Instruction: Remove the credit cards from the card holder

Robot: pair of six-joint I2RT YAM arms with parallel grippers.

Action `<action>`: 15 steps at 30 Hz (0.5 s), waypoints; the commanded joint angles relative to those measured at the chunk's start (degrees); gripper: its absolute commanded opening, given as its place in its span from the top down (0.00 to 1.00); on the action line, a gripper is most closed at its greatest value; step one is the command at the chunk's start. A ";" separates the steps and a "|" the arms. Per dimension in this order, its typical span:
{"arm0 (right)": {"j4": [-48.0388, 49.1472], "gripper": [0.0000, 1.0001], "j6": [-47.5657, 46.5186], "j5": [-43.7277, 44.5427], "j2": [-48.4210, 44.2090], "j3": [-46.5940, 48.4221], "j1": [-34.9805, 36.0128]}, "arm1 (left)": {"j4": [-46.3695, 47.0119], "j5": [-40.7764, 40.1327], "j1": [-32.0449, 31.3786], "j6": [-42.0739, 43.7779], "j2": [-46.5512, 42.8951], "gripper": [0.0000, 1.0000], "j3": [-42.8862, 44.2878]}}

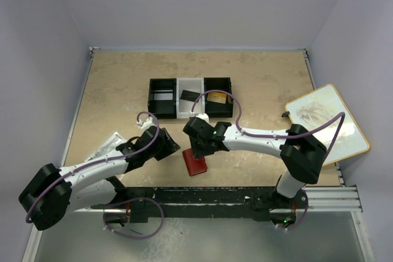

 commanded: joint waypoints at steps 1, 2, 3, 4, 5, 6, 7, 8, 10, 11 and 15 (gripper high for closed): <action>-2.19 0.61 1.41 2.01 -0.19 2.55 1.41 | 4.11 2.78 0.10 -1.39 -1.88 0.53 -0.65; -2.30 0.60 1.41 1.98 0.08 2.90 1.68 | 4.45 3.42 0.09 -1.52 -2.05 0.52 -0.99; -2.38 0.60 1.38 1.91 0.48 3.21 1.84 | 4.75 3.97 0.02 -1.68 -2.12 0.52 -1.25; -2.45 0.60 1.40 1.78 0.91 3.41 2.01 | 4.96 4.40 -0.01 -1.68 -2.12 0.52 -1.43; -2.24 0.60 1.40 1.61 1.48 3.53 2.15 | 5.15 4.78 0.01 -1.75 -1.98 0.51 -1.51; -1.63 0.60 1.32 1.29 1.95 3.35 2.24 | 5.31 5.00 -0.04 -1.74 -1.66 0.51 -1.49; -1.18 0.61 1.38 1.12 2.59 3.10 2.27 | 5.53 5.26 -0.04 -1.80 -1.31 0.51 -1.63; -1.01 0.61 1.61 1.14 3.27 2.88 2.31 | 5.87 5.50 -0.16 -1.89 -0.95 0.51 -1.65; -2.52 0.61 2.44 1.98 5.22 3.40 2.30 | 6.85 6.37 -0.30 -2.19 0.22 0.51 -1.73; -3.65 0.61 3.13 2.61 6.14 3.76 2.25 | 7.64 6.86 -0.49 -2.43 0.77 0.51 -1.80; -5.12 0.64 4.08 3.42 7.55 3.44 2.26 | 8.82 7.30 -1.50 -2.24 2.94 0.51 -1.51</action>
